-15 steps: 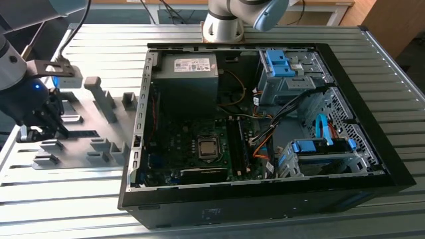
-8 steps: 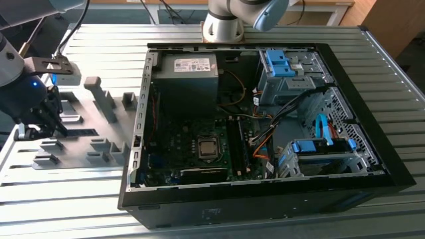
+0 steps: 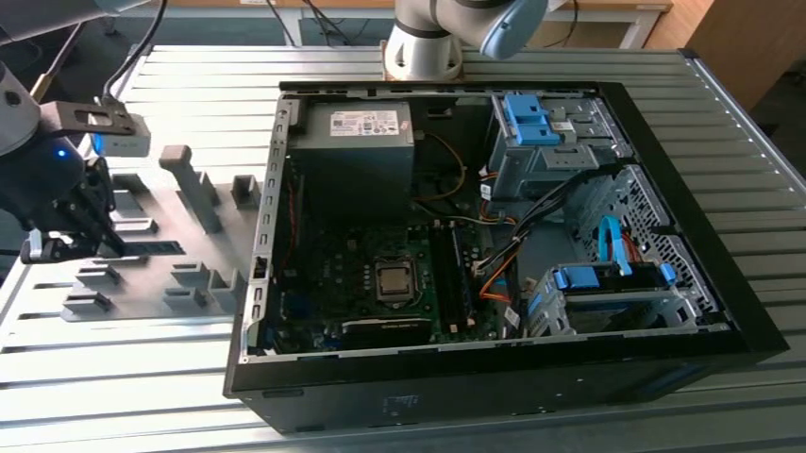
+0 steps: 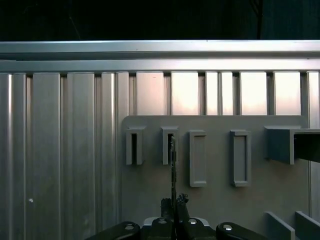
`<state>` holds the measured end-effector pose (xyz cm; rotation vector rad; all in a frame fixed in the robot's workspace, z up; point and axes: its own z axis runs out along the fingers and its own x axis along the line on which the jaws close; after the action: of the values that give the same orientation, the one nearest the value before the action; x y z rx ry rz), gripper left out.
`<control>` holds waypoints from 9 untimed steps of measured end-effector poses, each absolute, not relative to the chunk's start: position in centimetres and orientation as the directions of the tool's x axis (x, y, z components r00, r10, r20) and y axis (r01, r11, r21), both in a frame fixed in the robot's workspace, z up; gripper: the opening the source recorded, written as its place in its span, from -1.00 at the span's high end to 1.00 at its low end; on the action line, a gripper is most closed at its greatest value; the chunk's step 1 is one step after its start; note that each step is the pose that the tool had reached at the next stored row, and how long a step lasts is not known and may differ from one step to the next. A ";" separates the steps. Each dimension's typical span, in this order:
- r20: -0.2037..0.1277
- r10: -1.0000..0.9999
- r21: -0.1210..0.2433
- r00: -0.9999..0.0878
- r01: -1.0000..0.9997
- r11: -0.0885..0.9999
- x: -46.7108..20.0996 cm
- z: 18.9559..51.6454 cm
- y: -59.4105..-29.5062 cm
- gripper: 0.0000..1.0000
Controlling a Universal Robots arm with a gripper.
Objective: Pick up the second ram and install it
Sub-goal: 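Pick up the second ram and move it above second insertion slot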
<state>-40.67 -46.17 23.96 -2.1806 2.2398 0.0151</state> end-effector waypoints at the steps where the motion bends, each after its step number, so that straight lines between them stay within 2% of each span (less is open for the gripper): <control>1: -0.018 -0.999 -0.004 -0.027 -1.000 0.027 -40.7 24.0 -46.2 0.72; 9: -0.018 -0.999 -0.004 -0.027 -1.000 0.027 -40.7 24.8 -46.2 0.72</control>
<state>-40.67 -46.17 24.83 -2.1806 2.2398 0.0151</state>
